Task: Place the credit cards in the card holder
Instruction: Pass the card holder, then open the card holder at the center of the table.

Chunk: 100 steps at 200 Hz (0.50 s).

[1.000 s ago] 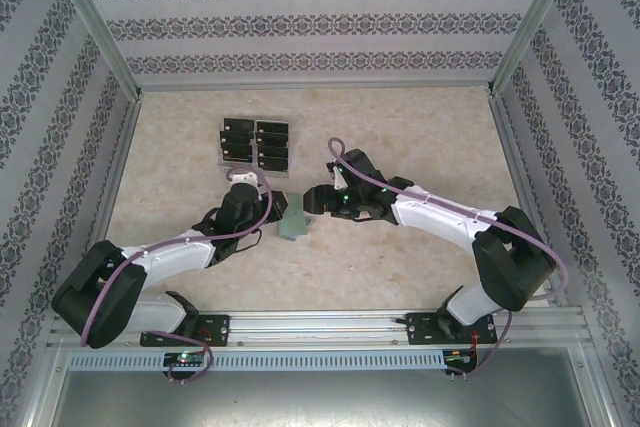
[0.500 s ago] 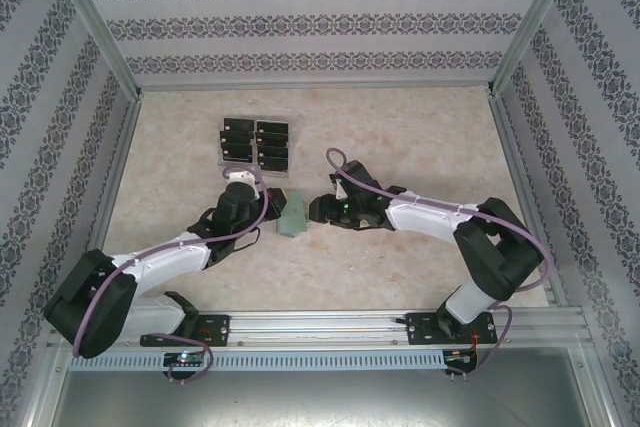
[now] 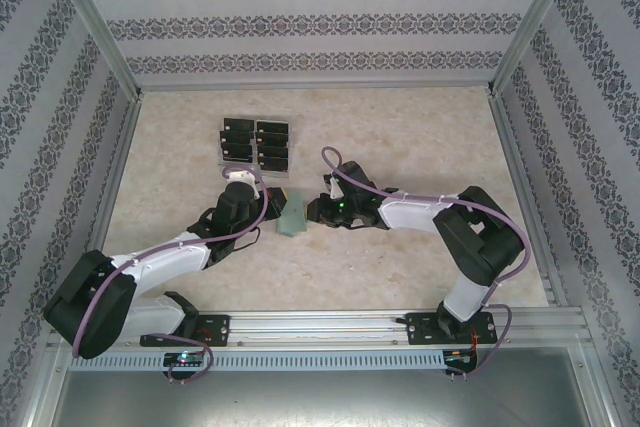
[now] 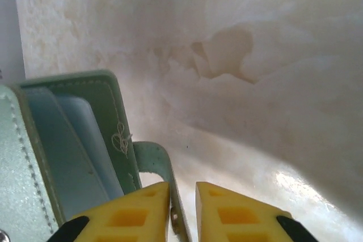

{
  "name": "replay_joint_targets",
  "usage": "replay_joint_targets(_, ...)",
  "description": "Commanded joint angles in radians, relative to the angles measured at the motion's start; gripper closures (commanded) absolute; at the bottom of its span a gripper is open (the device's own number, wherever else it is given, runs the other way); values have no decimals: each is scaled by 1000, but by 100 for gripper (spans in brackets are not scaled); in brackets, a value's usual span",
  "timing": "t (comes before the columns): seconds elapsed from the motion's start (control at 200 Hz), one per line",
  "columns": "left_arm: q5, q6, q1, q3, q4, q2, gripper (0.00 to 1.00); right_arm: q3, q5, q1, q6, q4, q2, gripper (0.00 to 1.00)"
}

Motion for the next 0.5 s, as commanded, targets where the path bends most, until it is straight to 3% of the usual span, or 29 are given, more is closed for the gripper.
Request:
replay_joint_targets(0.0, 7, -5, -5, 34, 9, -1, 100, -12, -43, -7, 6, 57, -13, 98)
replay_joint_targets(0.265, -24, 0, -6, -1, 13, -30, 100, 11, -39, -11, -19, -27, -113, 100)
replay_joint_targets(0.37, -33, 1, -5, -15, -9, -39, 81, 28, -3, -4, -39, -97, -159, 100)
replay_joint_targets(0.43, -40, 1, -5, -21, -32, -48, 63, 35, 18, 0, -50, -134, -183, 100)
replay_joint_targets(0.495, -57, 6, -5, -27, -67, -70, 51, 40, 39, 6, -59, -171, -202, 100)
